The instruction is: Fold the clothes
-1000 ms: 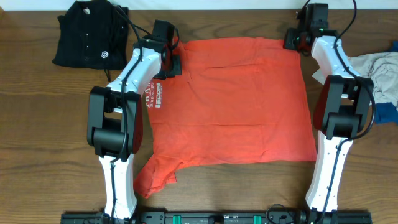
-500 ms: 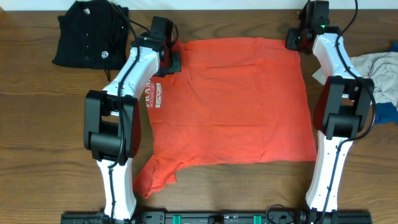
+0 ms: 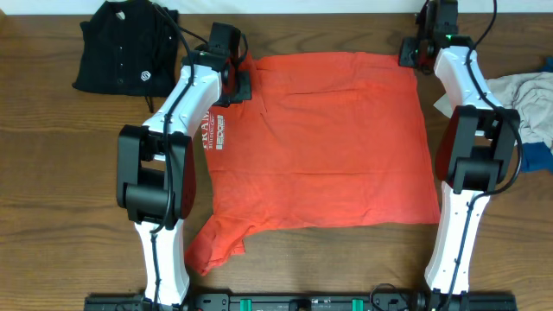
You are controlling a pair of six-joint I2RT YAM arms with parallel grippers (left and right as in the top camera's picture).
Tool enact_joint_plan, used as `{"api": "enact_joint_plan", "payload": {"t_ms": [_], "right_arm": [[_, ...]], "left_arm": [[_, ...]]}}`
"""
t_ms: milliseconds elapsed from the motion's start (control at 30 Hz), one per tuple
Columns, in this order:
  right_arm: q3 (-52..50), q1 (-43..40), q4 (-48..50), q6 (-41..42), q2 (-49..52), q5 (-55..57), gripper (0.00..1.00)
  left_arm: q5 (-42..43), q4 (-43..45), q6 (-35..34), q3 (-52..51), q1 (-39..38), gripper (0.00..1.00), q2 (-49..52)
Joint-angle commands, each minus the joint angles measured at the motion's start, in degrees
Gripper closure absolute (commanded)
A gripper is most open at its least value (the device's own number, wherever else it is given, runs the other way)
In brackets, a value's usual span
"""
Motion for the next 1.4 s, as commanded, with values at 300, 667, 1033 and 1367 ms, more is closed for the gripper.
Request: {"api": "enact_joint_plan", "payload": {"t_ms": [300, 667, 1033, 1367], "right_arm": [[1.0, 1.7, -0.5, -3.1, 2.3, -0.1, 0.59], [1.0, 1.6, -2.0, -4.2, 4.8, 1.7, 0.58], [1.0, 1.6, -0.9, -5.9, 5.0, 1.9, 0.83], [1.4, 1.6, -1.2, -5.9, 4.6, 3.1, 0.99]], "left_arm": [[0.0, 0.0, 0.7, -0.1, 0.3, 0.94, -1.6], [0.0, -0.1, 0.7, -0.1, 0.3, 0.94, -1.6], [0.0, 0.0, 0.7, -0.1, 0.3, 0.94, -1.6], [0.0, 0.0, 0.8, -0.1, 0.3, 0.94, -1.6]]}}
